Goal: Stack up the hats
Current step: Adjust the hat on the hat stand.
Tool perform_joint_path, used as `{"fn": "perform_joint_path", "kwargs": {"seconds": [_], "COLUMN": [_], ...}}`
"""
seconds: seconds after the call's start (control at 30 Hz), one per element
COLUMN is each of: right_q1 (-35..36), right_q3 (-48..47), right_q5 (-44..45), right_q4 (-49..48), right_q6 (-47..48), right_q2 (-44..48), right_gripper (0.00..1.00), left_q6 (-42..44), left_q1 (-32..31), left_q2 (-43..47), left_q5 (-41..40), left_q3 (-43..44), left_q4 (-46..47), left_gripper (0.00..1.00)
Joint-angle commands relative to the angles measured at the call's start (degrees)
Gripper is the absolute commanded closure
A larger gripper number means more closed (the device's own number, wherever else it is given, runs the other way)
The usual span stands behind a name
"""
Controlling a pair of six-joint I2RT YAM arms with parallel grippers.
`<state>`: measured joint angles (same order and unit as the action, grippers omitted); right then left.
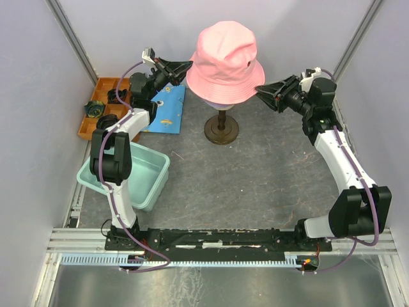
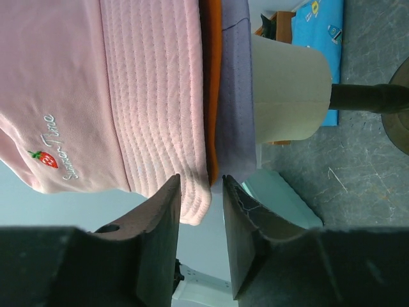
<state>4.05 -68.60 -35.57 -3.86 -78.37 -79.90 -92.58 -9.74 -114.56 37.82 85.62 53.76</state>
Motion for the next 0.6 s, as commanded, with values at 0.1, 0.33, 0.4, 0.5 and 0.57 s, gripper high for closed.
{"fn": "perform_joint_path", "kwargs": {"seconds": [0.1, 0.33, 0.4, 0.5, 0.57], "right_q1": [-0.2, -0.1, -0.1, 0.0, -0.1], "right_q3": [0.3, 0.3, 0.1, 0.5, 1.2], "right_q5": [0.5, 1.3, 1.3, 1.4, 1.9], "right_q4": [-5.7, -9.3, -9.1, -8.5, -8.3], "right_q6": [-1.1, -3.8, -3.8, -3.4, -3.3], "right_q2": [0.8, 0.0, 0.1, 0.2, 0.3], "right_gripper": [0.55, 0.7, 0.84, 1.0, 1.0], "left_q6": [1.4, 1.6, 1.8, 2.7, 3.1], "left_q1": [-0.7, -1.2, -1.4, -1.5, -1.6], "left_q2": [-1.0, -1.0, -1.2, -1.2, -1.3], "left_q5": [4.8, 4.9, 4.9, 5.0, 5.0], "left_q3": [-1.5, -2.1, -2.3, -3.0, -4.3], "left_q4": [-6.2, -6.2, -6.3, -7.0, -6.9], "left_gripper": [0.97, 0.97, 0.97, 0.97, 0.97]}}
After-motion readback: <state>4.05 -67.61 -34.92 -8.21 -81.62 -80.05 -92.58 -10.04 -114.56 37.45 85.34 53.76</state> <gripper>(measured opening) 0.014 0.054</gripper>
